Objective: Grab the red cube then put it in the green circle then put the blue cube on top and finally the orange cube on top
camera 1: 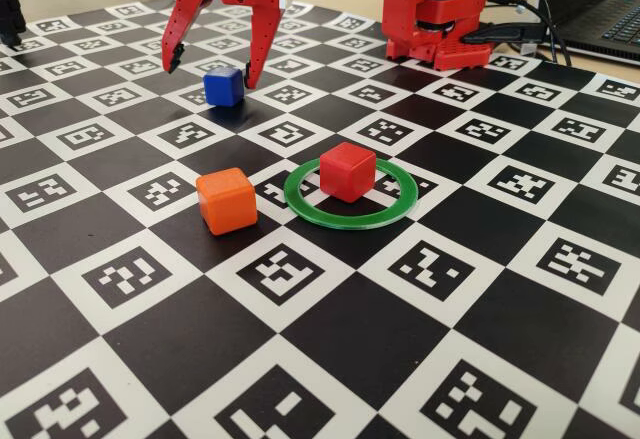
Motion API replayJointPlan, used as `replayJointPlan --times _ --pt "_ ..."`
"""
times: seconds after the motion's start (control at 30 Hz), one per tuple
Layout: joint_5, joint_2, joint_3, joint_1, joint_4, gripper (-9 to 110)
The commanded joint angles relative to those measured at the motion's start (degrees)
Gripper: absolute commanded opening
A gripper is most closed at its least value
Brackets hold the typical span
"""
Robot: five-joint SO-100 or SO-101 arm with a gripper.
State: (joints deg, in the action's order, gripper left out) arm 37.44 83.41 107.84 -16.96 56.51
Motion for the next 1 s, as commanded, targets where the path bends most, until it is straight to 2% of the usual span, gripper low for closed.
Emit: replayJointPlan --times 0.0,0.53,0.97 --pt "0.18 0.0 -0.26 0.0 -1.14 46" --pt "0.62 -1.05 -0.35 -0.35 -1.58 40" --pt "0.88 -1.14 -0.26 -0.35 -2.11 17"
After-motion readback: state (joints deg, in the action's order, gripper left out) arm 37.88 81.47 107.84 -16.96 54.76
